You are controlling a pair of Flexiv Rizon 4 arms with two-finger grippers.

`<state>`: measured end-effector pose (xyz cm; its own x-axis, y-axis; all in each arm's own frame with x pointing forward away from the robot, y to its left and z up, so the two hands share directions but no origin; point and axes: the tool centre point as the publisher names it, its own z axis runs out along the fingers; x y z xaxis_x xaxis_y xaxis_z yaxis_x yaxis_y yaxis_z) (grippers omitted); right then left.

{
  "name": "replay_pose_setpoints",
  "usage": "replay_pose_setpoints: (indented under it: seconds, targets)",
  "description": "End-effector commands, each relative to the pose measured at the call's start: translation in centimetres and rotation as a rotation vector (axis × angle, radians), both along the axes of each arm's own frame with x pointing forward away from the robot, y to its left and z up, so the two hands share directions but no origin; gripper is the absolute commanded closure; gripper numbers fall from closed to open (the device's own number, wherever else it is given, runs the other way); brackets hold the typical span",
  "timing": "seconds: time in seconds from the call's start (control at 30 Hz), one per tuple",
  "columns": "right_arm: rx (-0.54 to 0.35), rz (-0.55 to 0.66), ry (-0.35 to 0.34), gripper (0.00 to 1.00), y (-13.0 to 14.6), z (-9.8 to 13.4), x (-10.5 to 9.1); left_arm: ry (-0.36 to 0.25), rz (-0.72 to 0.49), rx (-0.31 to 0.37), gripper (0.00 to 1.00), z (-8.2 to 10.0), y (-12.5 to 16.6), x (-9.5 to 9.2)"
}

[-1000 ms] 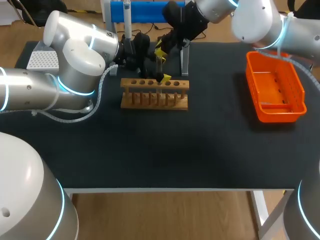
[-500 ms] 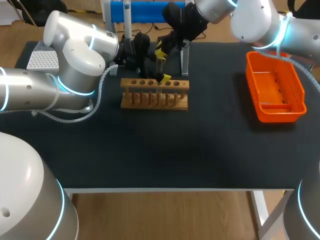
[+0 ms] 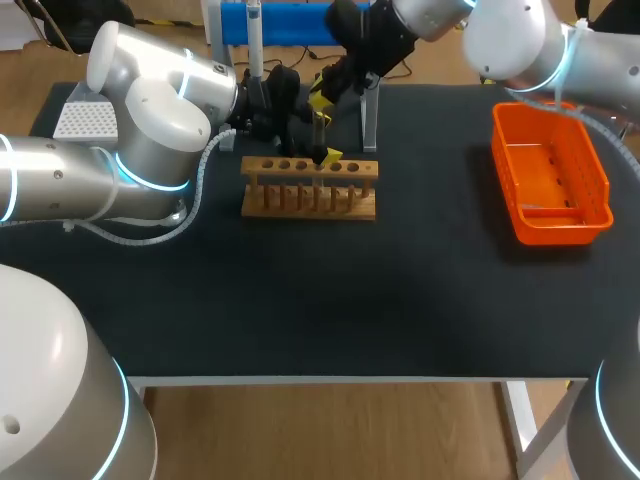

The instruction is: Invert the test tube, pick up the pipette, mount the tip to pipette, aspirate from beaker and dispense into the tube, eject the tip, return the pipette, and cap with the stopper.

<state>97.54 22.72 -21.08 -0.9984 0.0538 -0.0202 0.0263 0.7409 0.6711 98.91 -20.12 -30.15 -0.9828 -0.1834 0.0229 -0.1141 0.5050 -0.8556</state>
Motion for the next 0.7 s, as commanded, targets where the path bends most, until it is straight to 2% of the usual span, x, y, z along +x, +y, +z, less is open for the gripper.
replay_pose_setpoints:
  seconds: [0.03, 0.27, 0.7]
  targets:
    - [-0.003, -0.002, -0.006, 1.00, -0.37, 0.91, -0.32, -0.001, 0.002, 0.000, 0.00, 0.01, -0.02, -0.06]
    - [0.002, -0.004, -0.017, 1.00, -0.53, 1.47, -0.26, -0.001, 0.002, 0.000, 0.00, 0.01, -0.02, -0.06]
    - [0.001, -0.008, 0.001, 1.00, -0.51, 0.60, -0.33, -0.001, 0.002, 0.000, 0.00, 0.01, -0.02, -0.06]
